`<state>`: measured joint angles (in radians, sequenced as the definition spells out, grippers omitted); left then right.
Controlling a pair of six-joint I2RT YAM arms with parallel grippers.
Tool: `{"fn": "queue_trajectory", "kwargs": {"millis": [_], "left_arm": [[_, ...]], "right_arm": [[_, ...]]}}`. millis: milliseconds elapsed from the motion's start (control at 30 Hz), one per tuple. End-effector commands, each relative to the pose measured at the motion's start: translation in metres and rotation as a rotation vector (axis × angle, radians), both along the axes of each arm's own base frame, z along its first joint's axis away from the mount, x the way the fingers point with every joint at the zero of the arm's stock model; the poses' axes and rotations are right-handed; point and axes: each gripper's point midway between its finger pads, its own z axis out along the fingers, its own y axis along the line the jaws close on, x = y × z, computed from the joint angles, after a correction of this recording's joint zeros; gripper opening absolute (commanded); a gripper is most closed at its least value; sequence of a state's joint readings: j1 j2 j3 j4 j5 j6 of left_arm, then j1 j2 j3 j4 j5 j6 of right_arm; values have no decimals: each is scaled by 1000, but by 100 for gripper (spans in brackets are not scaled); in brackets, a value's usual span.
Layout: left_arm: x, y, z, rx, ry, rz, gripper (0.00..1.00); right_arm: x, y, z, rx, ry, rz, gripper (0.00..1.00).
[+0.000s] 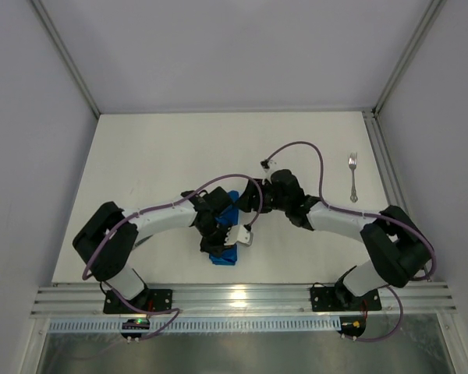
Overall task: Fold the napkin into a case and place the utensils inside
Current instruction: Pick up the smaller rectangle-folded napkin from the center of the board.
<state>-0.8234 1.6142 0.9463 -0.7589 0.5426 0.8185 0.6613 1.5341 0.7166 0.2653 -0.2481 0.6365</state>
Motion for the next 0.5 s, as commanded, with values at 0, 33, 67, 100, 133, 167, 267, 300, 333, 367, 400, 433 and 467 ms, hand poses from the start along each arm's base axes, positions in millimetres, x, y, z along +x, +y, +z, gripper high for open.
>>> {"fn": "queue_trajectory", "kwargs": {"millis": [0, 33, 67, 100, 133, 167, 267, 300, 333, 367, 400, 433, 467], "left_arm": [[2, -5, 8, -51, -13, -1, 11], [3, -6, 9, -56, -17, 0, 11], [2, -6, 9, -57, -13, 1, 11], [1, -6, 10, -60, -14, 0, 11], [2, -7, 11, -67, -17, 0, 11], [2, -8, 12, -71, -17, -2, 11], [2, -9, 12, -76, -17, -2, 10], [2, -10, 13, -80, -15, -2, 11], [2, -10, 13, -82, -14, 0, 11], [2, -10, 13, -83, -13, 2, 11], [1, -10, 13, -84, -9, 3, 11], [2, -12, 14, -89, -11, 2, 11], [2, -11, 13, -86, -8, 5, 10]], "right_arm": [[-24, -18, 0, -11, 33, -5, 64], [-28, -18, 4, 27, 29, -10, 64], [-47, -26, -14, 32, 94, -28, 64], [-55, -28, -18, 42, 107, -34, 64], [-58, -28, -15, 62, 90, -49, 64], [-70, -32, -27, 58, 128, -56, 64], [-91, -14, -31, 77, 147, -7, 64], [-98, -7, -32, 84, 152, 17, 64], [-100, -1, -36, 101, 158, 28, 64], [-101, 2, -37, 118, 173, 23, 64], [-103, 8, -36, 135, 170, 35, 64], [-105, 9, -46, 119, 192, 33, 63], [-107, 11, -49, 124, 206, 32, 63]]}}
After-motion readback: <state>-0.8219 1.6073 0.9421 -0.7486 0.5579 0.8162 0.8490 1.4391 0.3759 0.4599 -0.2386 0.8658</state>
